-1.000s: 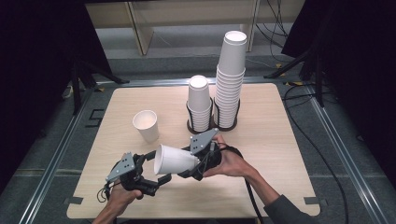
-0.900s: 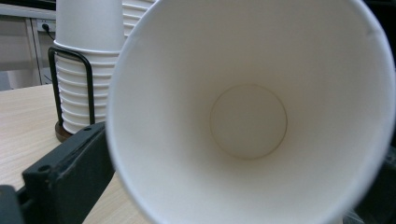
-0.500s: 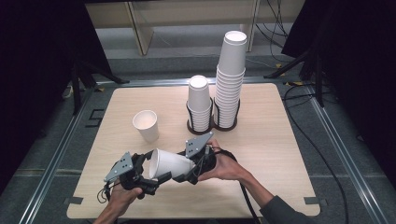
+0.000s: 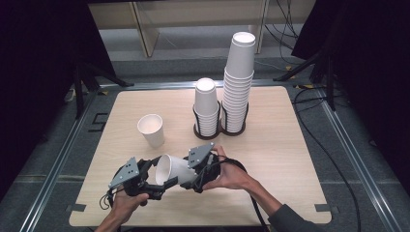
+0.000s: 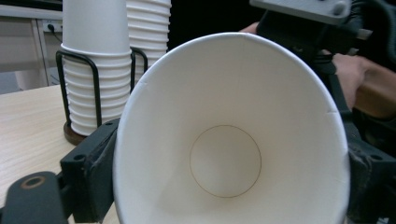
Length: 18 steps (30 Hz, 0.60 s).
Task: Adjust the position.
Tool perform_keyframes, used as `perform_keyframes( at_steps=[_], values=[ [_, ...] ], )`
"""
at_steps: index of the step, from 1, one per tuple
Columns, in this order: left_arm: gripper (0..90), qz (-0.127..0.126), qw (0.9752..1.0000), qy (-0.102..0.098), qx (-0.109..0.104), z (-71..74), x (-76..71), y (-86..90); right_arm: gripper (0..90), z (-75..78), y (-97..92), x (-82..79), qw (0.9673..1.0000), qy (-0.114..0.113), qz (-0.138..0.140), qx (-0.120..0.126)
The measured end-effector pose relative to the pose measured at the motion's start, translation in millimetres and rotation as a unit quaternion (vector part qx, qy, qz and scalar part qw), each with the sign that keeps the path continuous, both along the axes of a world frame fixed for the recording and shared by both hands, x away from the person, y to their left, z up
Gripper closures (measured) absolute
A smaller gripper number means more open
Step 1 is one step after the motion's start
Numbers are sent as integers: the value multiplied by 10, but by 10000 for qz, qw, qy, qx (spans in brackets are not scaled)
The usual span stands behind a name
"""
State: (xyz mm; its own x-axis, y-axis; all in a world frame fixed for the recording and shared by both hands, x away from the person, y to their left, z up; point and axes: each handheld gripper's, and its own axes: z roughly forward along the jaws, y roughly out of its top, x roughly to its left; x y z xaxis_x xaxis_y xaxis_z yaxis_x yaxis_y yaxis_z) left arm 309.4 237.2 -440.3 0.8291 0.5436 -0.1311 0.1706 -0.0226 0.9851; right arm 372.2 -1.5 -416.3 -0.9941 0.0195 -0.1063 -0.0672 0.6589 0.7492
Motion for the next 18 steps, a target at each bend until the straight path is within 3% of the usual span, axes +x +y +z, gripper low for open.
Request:
perform_keyframes(
  at_steps=[6, 7, 9, 13, 14, 18],
  values=[
    [116, -71, 9996, -13, 288, -1, -3, -35, 167, 41, 53, -57, 9984, -444, 116, -324],
    [116, -88, 9996, -14, 265, -8, -1, -49, 175, 37, 62, -66, 9982, -417, 150, -401],
    [115, -128, 9987, 7, 486, -7, -5, -49, 189, 24, 72, -75, 9976, -464, 147, -491],
    [115, -150, 9990, 22, 421, -22, 5, -68, 208, -12, 92, -74, 9973, -379, 173, -611],
    [115, -134, 9987, 54, 488, -14, -3, -60, 210, -15, 94, -76, 9972, -367, 163, -638],
    [112, -160, 9988, 42, 463, -12, 2, -53, 219, -47, 97, -55, 9980, -230, 167, -567]
  ],
)
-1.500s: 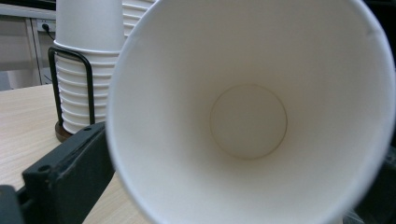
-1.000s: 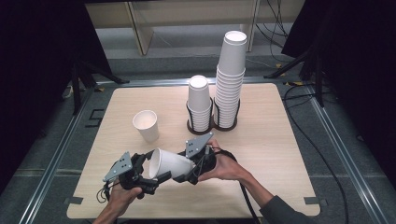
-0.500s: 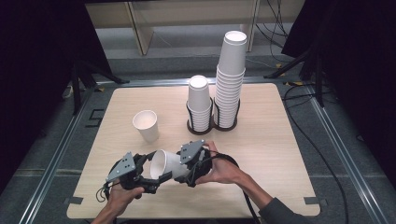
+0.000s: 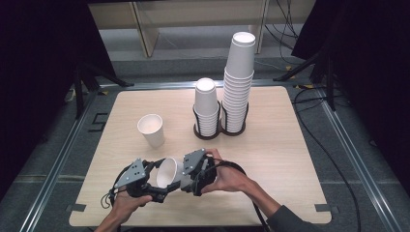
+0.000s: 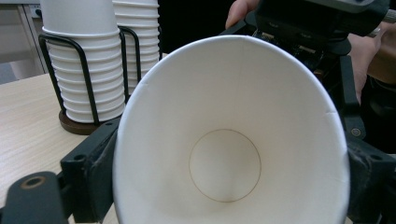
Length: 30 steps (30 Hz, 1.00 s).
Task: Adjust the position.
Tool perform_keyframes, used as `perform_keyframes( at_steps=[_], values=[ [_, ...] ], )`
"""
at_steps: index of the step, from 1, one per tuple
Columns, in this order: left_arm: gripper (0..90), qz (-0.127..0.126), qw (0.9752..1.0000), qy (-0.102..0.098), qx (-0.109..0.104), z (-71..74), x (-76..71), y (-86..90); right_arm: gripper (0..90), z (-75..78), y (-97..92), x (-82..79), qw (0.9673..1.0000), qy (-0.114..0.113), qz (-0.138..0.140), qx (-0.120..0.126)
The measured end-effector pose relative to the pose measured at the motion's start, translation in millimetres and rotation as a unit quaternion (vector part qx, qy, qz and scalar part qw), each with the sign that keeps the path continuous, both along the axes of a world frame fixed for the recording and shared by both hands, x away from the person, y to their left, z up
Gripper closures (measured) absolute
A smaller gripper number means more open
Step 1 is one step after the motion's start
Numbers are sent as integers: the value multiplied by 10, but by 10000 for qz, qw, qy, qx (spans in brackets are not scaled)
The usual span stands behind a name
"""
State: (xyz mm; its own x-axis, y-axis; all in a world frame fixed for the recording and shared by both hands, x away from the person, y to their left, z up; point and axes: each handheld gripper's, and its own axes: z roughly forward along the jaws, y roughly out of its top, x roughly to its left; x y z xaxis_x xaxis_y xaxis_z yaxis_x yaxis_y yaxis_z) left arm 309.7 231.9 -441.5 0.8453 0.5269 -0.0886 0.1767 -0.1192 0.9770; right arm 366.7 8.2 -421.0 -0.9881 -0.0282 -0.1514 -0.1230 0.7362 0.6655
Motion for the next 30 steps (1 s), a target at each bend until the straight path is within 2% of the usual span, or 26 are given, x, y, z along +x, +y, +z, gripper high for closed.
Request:
perform_keyframes(
  at_steps=[1, 2, 3, 4, 6, 7, 9, 11, 15, 17, 20, 23, 26, 27, 28, 30],
  values=[
    [109, 11, 9999, 12, -105, -2, -1, 2, 224, -2, 0, 2, 10000, 11, 30, 25],
    [103, -15, 9999, -17, -104, 1, 5, 15, 229, -4, 2, 5, 9999, 29, 64, 91],
    [94, 0, 9996, 7, -267, -2, 7, 17, 232, -3, 1, 3, 9999, 65, 54, 132],
    [81, 16, 9993, -15, -378, -4, 10, 20, 235, 13, -5, -13, 9996, 201, 26, 172],
    [64, 28, 9988, -30, -491, 1, 8, 36, 239, 20, -10, -7, 9991, 244, 37, 342],
    [57, 95, 9980, -44, -615, 3, 2, 40, 240, 22, -14, -3, 9987, 289, 54, 411],
    [19, 215, 9972, -31, -718, 12, 5, 48, 243, 28, -25, 8, 9975, 345, 56, 620],
    [9, 230, 9961, -43, -850, 14, 6, 67, 244, 35, -33, 11, 9959, 428, -14, 793],
    [10, 264, 9942, -10, -1038, 10, 7, 78, 244, 60, -51, 39, 9908, 632, -108, 1192],
    [18, 279, 9940, -3, -1054, 12, 5, 82, 244, 72, -64, 53, 9883, 633, -183, 1374],
    [28, 347, 9936, -28, -1077, 13, 2, 83, 242, 81, -79, 64, 9859, 701, -286, 1493],
    [25, 388, 9925, -22, -1158, 17, -1, 73, 241, 75, -66, 59, 9860, 607, -277, 1531],
    [32, 433, 9923, -63, -1159, 18, -7, 65, 239, 55, -32, 45, 9855, 653, -304, 1538],
    [43, 433, 9920, -60, -1182, 19, -7, 61, 239, 42, -21, 36, 9842, 787, -311, 1553],
    [53, 437, 9916, -42, -1217, 20, -8, 54, 238, 32, -10, 29, 9838, 808, -335, 1565],
    [102, 419, 9917, -98, -1215, 21, -10, 43, 237, 10, 18, 19, 9837, 820, -304, 1573]
  ],
)
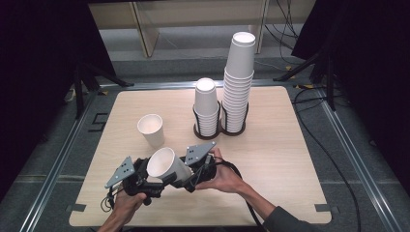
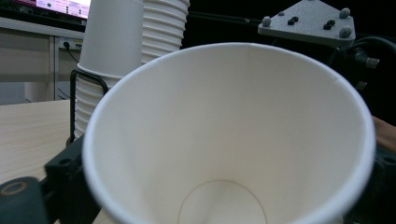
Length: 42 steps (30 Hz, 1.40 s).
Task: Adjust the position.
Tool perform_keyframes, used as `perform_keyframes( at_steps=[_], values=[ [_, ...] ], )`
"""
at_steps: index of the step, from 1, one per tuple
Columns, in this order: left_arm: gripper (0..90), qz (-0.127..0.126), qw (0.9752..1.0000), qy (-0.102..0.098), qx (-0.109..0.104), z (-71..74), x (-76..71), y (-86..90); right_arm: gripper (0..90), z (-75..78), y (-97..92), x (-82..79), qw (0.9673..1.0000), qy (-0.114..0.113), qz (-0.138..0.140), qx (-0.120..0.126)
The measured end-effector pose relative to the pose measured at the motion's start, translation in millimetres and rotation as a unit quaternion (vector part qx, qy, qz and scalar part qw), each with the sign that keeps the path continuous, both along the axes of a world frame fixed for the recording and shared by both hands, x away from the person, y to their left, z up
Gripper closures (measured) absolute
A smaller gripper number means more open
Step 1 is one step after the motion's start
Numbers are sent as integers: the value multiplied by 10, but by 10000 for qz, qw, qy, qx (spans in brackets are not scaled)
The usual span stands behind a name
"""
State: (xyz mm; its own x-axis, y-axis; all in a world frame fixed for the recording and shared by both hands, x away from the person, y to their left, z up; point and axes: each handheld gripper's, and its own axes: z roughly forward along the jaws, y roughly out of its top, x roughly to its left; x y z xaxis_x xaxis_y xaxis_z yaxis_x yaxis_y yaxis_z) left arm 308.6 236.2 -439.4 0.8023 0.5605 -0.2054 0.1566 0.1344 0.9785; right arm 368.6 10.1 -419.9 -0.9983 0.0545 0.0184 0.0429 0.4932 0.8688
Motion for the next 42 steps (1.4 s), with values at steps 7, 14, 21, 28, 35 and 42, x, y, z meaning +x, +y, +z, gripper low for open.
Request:
perform_keyframes(
  at_steps=[7, 14, 21, 28, 35, 42],
  values=[
    [138, -42, 9999, -13, 90, 6, -3, 10, 227, -10, 4, -9, 10000, -33, -13, -22],
    [151, -17, 9996, -71, 286, 14, -6, 9, 188, -35, -37, 6, 9998, 73, -12, -166],
    [153, 370, 9984, -21, 416, 23, 38, 123, 171, -29, -240, 48, 9991, 63, -365, -222],
    [154, 780, 9937, -121, 795, -1, 104, 189, 187, -5, -479, 96, 9964, -51, -805, -273],
    [153, 1191, 9869, -16, 1085, -24, 129, 256, 192, -16, -643, 123, 9923, -65, -1191, -326],
    [150, 1346, 9847, -81, 1105, -49, 170, 300, 186, -60, -807, 163, 9859, -57, -1638, -345]
  ],
)
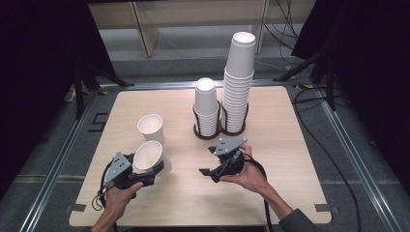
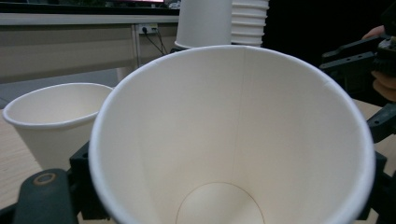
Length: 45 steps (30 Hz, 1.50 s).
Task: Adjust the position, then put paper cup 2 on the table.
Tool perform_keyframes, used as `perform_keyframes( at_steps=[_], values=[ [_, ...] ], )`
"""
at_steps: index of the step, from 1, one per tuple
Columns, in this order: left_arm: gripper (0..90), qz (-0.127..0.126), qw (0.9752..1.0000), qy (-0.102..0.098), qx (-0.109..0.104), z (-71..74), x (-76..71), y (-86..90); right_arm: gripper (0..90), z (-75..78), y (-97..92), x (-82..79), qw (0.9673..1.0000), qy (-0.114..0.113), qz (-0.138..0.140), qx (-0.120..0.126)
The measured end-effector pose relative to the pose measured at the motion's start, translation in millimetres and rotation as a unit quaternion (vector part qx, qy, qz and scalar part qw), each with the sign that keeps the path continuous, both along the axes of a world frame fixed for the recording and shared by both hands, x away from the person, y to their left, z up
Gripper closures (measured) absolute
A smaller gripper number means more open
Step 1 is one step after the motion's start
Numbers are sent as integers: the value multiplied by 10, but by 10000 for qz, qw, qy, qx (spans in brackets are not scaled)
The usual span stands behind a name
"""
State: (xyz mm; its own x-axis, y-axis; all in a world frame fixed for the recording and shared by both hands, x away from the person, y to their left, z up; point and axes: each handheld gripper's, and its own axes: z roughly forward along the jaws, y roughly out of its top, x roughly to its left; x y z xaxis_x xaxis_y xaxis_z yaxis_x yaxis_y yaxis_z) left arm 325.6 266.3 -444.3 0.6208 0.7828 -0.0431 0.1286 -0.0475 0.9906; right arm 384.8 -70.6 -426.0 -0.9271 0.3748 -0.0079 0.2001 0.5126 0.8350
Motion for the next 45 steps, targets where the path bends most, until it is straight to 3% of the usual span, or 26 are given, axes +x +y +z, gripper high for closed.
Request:
perform_keyframes(
  at_steps=[3, 6, 11, 13, 14, 17, 22, 23, 26, 28, 29, 30, 33, 35, 38, 45],
  values=[
    [150, 206, 9995, 177, 158, 5, -17, 36, 169, -27, -82, 11, 9996, 114, -228, 142],
    [150, 355, 9989, 261, 179, -6, -7, 70, 172, -43, -160, -11, 9992, 135, -342, 143],
    [149, 544, 9978, 311, 197, -19, 20, 142, 176, -84, -273, -33, 9978, 279, -550, 224],
    [149, 575, 9976, 322, 199, -26, 28, 162, 176, -101, -312, -36, 9977, 230, -597, 218],
    [149, 539, 9982, 232, 156, -42, 49, 169, 177, -104, -323, -45, 9974, 279, -633, 220],
    [149, 643, 9969, 383, 253, -46, 38, 193, 179, -119, -347, -62, 9973, 333, -622, 218],
    [149, 686, 9966, 372, 247, -80, 67, 255, 184, -150, -355, -73, 9975, 305, -619, 135],
    [149, 758, 9957, 456, 270, -73, 53, 264, 185, -156, -353, -76, 9973, 386, -605, 169],
    [149, 813, 9949, 486, 339, -75, 56, 294, 185, -162, -369, -74, 9972, 328, -664, 129],
    [149, 834, 9951, 451, 288, -99, 79, 308, 185, -172, -370, -86, 9964, 420, -724, 133],
    [149, 891, 9939, 522, 386, -95, 75, 327, 185, -171, -371, -89, 9964, 408, -728, 112],
    [148, 926, 9936, 541, 343, -101, 81, 334, 185, -168, -375, -85, 9967, 371, -712, 113],
    [148, 988, 9934, 482, 339, -122, 117, 367, 186, -166, -377, -94, 9965, 406, -722, 121],
    [147, 1093, 9918, 519, 419, -122, 125, 389, 186, -173, -385, -75, 9973, 273, -682, 92],
    [147, 1162, 9913, 465, 411, -133, 173, 413, 186, -180, -394, -70, 9970, 321, -693, 81],
    [148, 1310, 9886, 552, 506, -192, 297, 428, 186, -201, -392, -71, 9968, 384, -697, 77]
  ],
)
